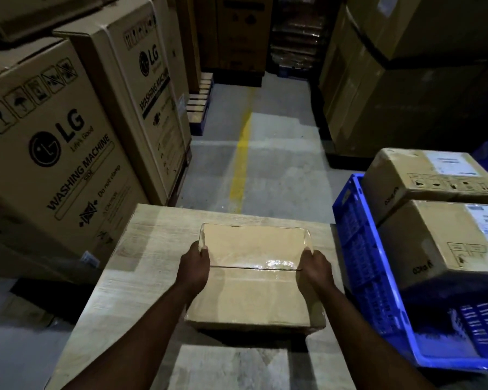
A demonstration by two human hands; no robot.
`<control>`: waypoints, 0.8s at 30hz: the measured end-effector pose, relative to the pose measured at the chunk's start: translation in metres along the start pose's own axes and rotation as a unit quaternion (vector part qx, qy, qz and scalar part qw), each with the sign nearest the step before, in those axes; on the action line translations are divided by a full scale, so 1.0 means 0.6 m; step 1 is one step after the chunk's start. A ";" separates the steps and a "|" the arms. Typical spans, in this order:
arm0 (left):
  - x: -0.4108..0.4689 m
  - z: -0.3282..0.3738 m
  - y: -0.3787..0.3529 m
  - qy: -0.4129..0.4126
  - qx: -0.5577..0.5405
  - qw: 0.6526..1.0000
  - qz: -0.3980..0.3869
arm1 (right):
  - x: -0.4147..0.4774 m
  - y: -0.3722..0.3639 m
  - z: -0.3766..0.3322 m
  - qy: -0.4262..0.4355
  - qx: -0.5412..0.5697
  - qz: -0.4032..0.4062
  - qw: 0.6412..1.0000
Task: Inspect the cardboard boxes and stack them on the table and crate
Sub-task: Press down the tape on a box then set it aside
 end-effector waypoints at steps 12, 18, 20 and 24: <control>-0.012 0.089 0.073 -0.063 -0.001 0.997 0.040 | -0.017 0.053 -0.052 0.124 0.019 -0.005 0.992; -0.032 0.076 0.100 -0.085 -0.057 0.993 0.062 | -0.032 0.065 -0.040 0.162 0.024 0.009 0.987; -0.040 0.053 0.101 -0.075 -0.069 0.993 0.063 | -0.044 0.060 -0.031 0.161 0.000 0.000 0.987; -0.057 0.014 0.099 -0.045 -0.067 0.995 0.054 | -0.057 0.049 -0.019 0.169 -0.028 -0.023 0.985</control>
Point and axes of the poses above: each hand's wrist, its own x-axis towards the middle knuckle, its own y-axis out of the back of the hand, z = x × y, the point moved 6 cm from there along x, towards the middle knuckle, and after that the axes turned 2 degrees about -z, right-handed, at the moved point
